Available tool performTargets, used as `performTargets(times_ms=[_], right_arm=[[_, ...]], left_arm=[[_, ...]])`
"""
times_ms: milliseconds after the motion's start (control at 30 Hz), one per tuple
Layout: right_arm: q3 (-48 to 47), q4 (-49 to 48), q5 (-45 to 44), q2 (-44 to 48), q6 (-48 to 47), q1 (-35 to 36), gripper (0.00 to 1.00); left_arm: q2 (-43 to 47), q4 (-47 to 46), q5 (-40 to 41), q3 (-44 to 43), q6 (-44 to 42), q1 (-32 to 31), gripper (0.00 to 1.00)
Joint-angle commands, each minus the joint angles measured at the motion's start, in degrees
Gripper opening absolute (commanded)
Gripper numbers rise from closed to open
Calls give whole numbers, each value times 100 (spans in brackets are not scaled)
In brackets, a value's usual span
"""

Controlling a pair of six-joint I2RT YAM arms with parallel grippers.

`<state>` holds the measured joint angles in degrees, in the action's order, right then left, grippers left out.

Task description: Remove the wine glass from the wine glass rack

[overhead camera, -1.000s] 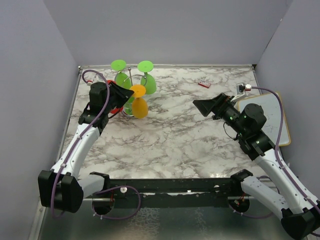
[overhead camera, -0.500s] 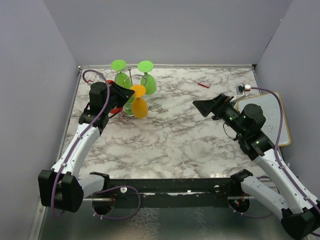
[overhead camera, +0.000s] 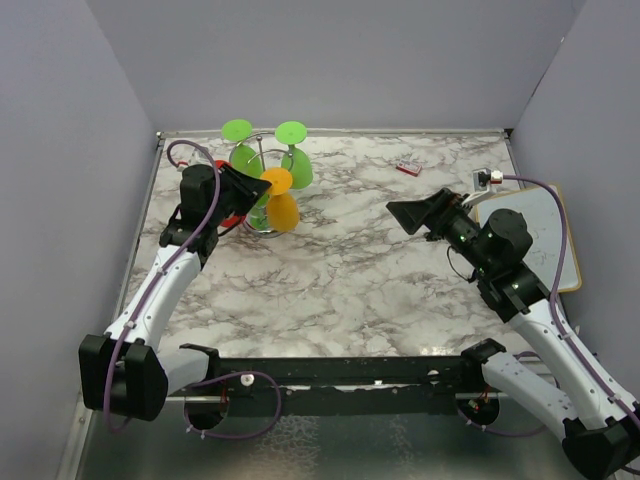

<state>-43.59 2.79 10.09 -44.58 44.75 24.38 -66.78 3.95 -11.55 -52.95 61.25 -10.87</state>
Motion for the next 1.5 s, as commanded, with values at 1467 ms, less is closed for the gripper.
performTargets(times_ms=[1467], right_arm=[[74,47,-183,200,7,23,99]], left_arm=[[585,-1112,-955,544,1079,200,0]])
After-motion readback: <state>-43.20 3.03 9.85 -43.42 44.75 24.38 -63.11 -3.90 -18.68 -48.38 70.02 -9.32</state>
